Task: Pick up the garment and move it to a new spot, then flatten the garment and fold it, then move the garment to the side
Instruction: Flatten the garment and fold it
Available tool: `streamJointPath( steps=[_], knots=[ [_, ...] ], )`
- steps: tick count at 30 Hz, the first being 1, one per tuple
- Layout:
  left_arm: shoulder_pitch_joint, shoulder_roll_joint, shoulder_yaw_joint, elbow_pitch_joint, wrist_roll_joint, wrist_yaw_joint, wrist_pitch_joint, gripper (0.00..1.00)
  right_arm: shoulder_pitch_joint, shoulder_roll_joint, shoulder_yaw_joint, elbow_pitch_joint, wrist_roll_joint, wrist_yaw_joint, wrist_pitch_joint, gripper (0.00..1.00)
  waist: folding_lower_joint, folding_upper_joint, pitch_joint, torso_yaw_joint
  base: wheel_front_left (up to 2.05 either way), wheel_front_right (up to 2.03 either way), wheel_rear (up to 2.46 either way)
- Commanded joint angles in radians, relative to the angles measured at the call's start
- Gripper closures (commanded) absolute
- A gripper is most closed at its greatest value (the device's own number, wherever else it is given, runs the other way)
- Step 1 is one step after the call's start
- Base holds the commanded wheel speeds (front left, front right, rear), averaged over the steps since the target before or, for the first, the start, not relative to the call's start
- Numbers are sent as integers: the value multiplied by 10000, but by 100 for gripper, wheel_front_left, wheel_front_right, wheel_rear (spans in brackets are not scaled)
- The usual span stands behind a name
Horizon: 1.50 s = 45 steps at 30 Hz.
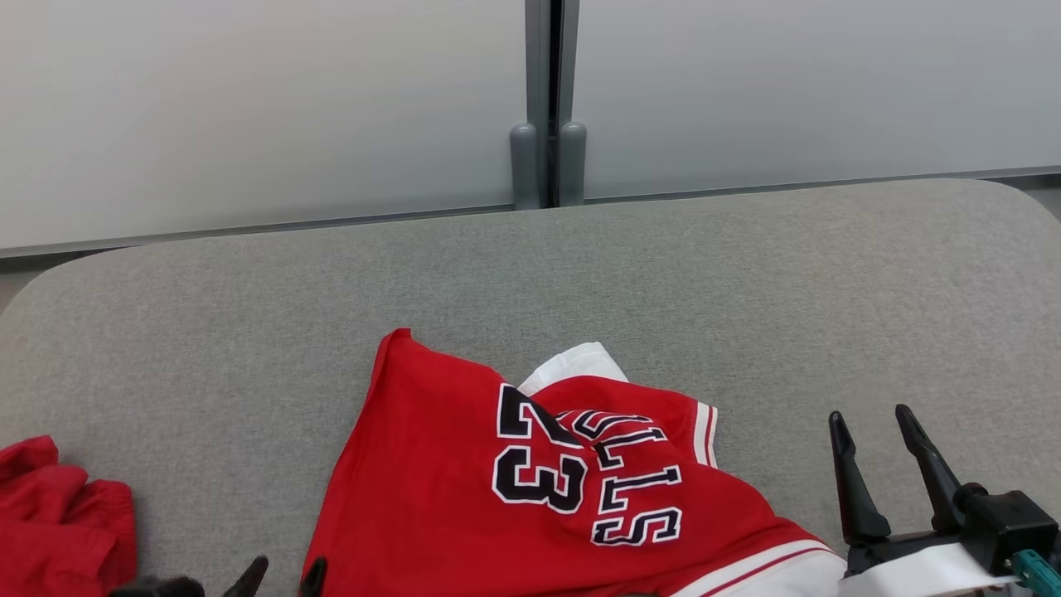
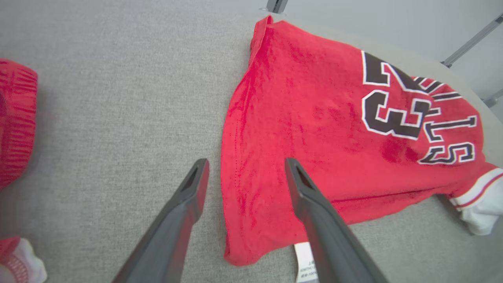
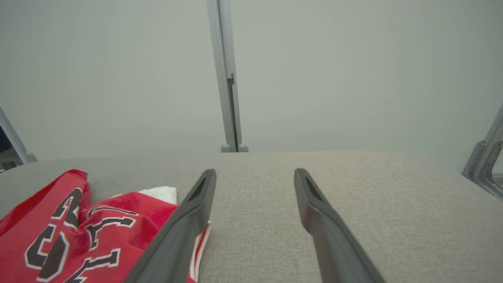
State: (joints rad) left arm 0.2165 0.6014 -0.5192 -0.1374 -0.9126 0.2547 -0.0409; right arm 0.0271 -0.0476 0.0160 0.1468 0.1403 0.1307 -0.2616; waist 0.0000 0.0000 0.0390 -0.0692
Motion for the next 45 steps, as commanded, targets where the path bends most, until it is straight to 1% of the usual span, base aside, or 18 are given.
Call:
streamJointPath(
  steps=[1, 4, 6, 10, 14, 17, 20, 23, 26, 27, 28, 30, 31, 32, 33, 37, 43, 45],
  knots=[
    [-316, 126, 72, -323, 173, 62, 39, 0, 97, -52, -55, -55, -63, 1, -51, 0, 0, 0, -62, -171, 0, 0, 0],
    [-992, 208, -84, -1285, 452, 77, 427, 0, 86, -55, -232, -170, -141, 1, -53, 0, 0, 0, -60, -510, 0, 0, 0],
    [-1622, 154, -389, -1484, 729, 27, 879, 0, -7, -53, -263, -222, -182, 1, -53, 0, 0, 0, -8, -818, 0, 0, 0],
    [-3235, -551, -1148, -1188, 1004, -195, 1916, 0, -236, -56, -185, -329, -113, 1, -53, 0, 0, 0, 264, -1518, 0, 0, 0],
    [-4859, -1273, -1937, 73, 1369, -567, 2946, 0, -341, -50, -32, -320, 52, 1, -53, 0, 0, 0, 586, -2186, 0, 0, 0],
    [-5804, -1655, -2519, 1242, 1637, -941, 3632, 0, -336, -52, 48, -248, 190, 1, -53, 0, 0, 0, 733, -2620, 0, 0, 0],
    [-6539, -1791, -3073, 2405, 1852, -1439, 4355, 0, -378, -49, 84, -209, 289, 1, -53, 0, 0, 0, 830, -3009, 0, 0, 0],
    [-7003, -1791, -3580, 3561, 2171, -1792, 4904, 0, -446, -50, 146, -198, 370, 1, -53, 0, 0, 0, 877, -3300, 0, 0, 0],
    [-7241, -1969, -3824, 4655, 2291, -2045, 5007, 0, -518, -50, 181, -172, 388, 1, -51, 0, 0, 0, 903, -3495, 0, 0, 0],
    [-7282, -2068, -3825, 4970, 2277, -2095, 4858, 45, -540, -52, 189, -173, 404, 1, -53, 0, 0, 0, 918, -3539, 0, 0, 0],
    [-7356, -2195, -3761, 5239, 2280, -2110, 4631, 100, -556, -52, 177, -176, 426, 1, -53, 0, 0, 0, 937, -3569, 0, 0, 0],
    [-7422, -2273, -3757, 5493, 2391, -2165, 4340, 100, -563, -50, 169, -184, 437, 1, -53, 0, 0, 0, 953, -3584, 0, 0, 0],
    [-7629, -2464, -3549, 5965, 2671, -1861, 3427, 100, -571, -52, 94, -214, 458, 1, -53, 0, 0, 0, 986, -3572, 0, 0, 0],
    [-7629, -2464, -3549, 5965, 2671, -1861, 3427, 100, -571, -52, 94, -214, 458, 1, -53, 0, 0, 0, 986, -3572, 0, 0, 0],
    [-7644, -2553, -3592, 6214, 2792, -1845, 3130, 100, -556, -52, 62, -218, 456, 1, -53, 0, 0, 0, 989, -3562, 0, 0, 0],
    [-8148, -2819, -3322, 7101, 3194, -1532, 1664, 100, -563, -52, 2, -214, 372, 1, -53, 0, 0, 0, 1018, -3510, 0, 0, 0],
    [-8996, -3039, -2983, 8440, 3663, -1252, -344, 100, -622, -53, 108, -175, 269, 1, -53, 0, 0, 0, 1039, -3477, 0, 0, 0],
    [-9181, -3153, -2918, 8911, 3705, -1225, -797, 100, -634, -52, 135, -147, 272, 1, -53, 0, 0, 0, 1039, -3493, 0, 0, 0]
  ],
)
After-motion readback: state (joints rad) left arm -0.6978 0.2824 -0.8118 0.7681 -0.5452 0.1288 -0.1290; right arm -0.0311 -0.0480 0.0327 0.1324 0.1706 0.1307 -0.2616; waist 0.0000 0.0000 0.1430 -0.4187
